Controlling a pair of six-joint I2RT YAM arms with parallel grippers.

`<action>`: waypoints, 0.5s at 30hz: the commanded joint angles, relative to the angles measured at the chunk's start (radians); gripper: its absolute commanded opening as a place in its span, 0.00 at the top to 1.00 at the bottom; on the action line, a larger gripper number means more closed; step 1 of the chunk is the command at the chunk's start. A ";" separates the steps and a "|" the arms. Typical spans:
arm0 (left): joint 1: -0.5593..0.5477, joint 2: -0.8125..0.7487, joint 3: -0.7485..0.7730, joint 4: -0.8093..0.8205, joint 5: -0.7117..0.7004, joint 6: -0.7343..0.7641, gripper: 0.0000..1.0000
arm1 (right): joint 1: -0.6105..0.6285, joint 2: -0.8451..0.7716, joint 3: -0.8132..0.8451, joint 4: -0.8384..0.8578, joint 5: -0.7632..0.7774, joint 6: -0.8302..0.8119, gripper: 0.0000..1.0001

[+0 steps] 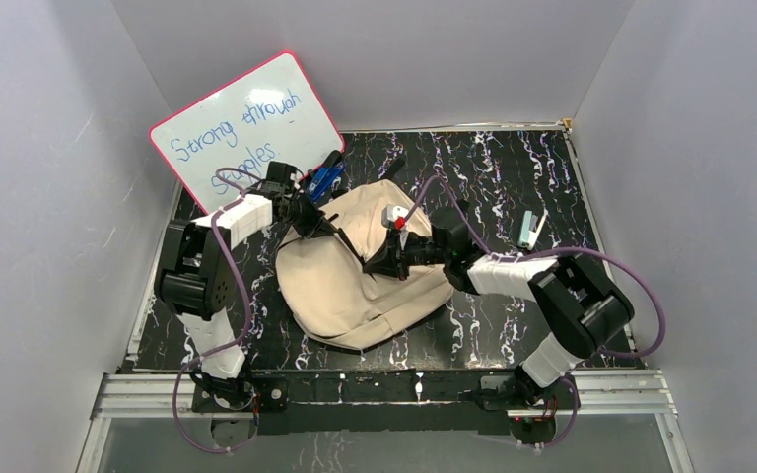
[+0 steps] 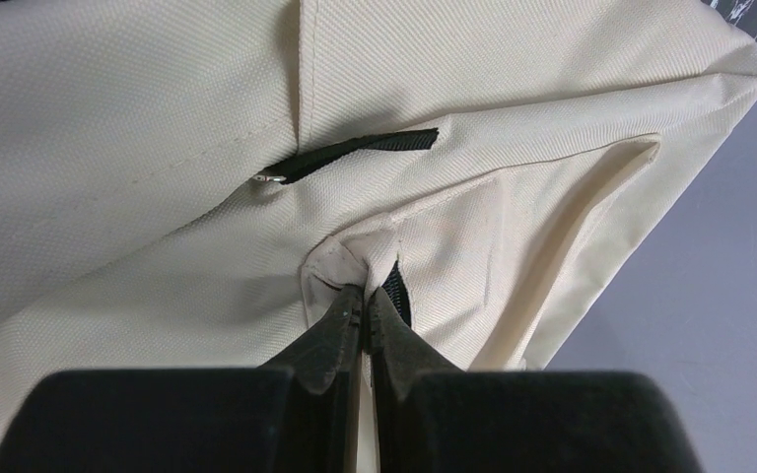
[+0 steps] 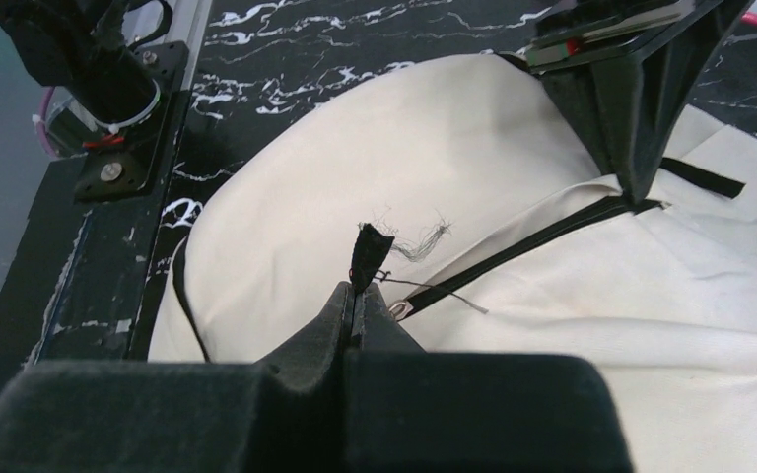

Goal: Pack the student bag
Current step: Zip the student bag at the center of the board.

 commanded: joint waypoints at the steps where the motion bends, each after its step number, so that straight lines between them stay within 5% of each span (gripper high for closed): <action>1: 0.031 0.031 0.059 0.013 -0.090 0.044 1.00 | 0.019 -0.110 -0.043 -0.070 -0.020 -0.045 1.00; 15: 0.032 0.072 0.129 0.013 -0.104 0.071 1.00 | 0.036 -0.254 -0.149 -0.281 0.044 -0.069 1.00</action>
